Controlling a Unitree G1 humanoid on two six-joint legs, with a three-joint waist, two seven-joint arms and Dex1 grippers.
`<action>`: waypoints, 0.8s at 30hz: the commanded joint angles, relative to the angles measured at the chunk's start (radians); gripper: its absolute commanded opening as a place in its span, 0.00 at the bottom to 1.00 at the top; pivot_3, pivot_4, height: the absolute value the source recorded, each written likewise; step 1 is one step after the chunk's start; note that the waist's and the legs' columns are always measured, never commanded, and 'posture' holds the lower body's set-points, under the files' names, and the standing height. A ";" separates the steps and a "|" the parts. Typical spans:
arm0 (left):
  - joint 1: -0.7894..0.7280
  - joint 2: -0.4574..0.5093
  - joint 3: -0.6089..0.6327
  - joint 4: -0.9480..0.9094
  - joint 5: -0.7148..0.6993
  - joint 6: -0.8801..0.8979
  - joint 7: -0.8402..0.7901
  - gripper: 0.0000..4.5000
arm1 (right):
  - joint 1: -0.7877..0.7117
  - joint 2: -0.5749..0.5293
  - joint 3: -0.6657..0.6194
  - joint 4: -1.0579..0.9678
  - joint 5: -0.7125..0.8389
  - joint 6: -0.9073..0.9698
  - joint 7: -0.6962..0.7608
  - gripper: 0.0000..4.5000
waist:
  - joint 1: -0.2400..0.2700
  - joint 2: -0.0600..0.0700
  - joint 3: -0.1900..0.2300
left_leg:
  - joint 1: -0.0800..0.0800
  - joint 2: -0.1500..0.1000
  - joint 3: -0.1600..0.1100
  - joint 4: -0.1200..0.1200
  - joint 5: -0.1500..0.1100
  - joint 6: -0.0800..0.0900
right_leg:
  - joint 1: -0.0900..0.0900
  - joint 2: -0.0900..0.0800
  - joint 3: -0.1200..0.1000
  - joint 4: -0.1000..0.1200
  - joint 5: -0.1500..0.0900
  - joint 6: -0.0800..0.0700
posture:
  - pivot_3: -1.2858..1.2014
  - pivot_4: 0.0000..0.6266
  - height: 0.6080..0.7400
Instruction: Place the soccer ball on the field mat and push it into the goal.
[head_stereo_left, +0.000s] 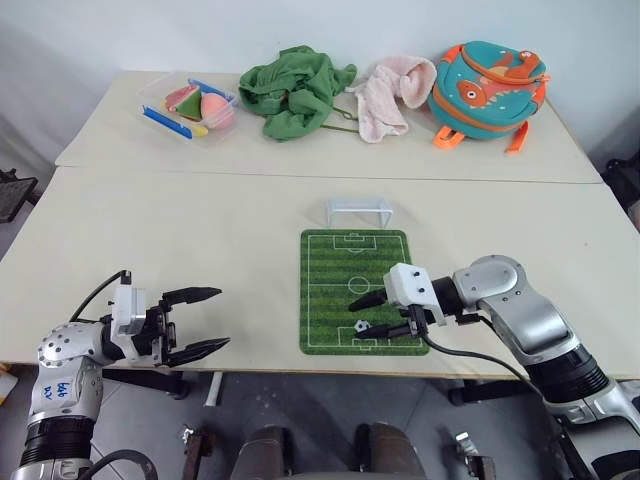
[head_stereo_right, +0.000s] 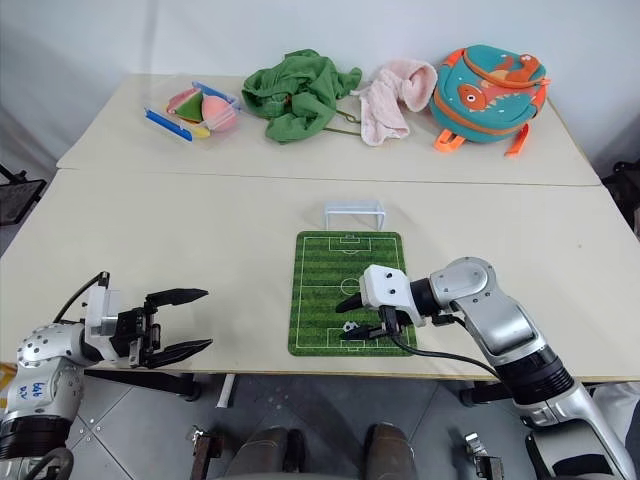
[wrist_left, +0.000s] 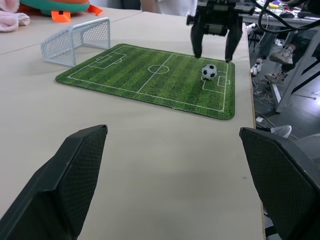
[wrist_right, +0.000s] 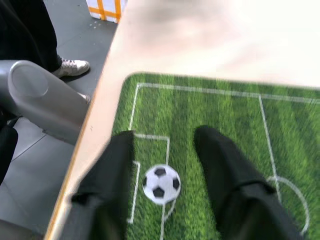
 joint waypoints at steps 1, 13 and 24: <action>0.006 0.011 0.002 -0.006 -0.003 -0.011 -0.017 1.00 | 0.054 -0.044 -0.010 -0.034 0.002 -0.042 0.026 0.13 | 0.001 0.000 0.000 | 0.000 0.000 0.000 0.000 0.000 0.000 | 0.000 0.000 0.000 0.000 0.000 0.000 | 0.52 0.24 1.00; 0.006 0.018 0.004 -0.010 0.000 -0.009 -0.024 1.00 | 0.045 0.071 0.042 0.171 -0.070 -0.125 -0.032 0.01 | -0.002 0.000 0.000 | 0.000 0.000 0.001 0.000 0.000 0.000 | 0.000 0.000 0.000 0.000 0.000 0.000 | 0.52 0.24 1.00; -0.030 0.021 0.003 0.016 0.009 -0.015 -0.013 1.00 | -0.261 0.118 -0.163 0.575 -0.109 -0.198 -0.305 0.01 | -0.003 0.000 0.000 | 0.000 0.001 0.001 0.000 0.000 0.000 | -0.001 0.000 0.000 0.001 0.000 0.000 | 0.52 0.24 1.00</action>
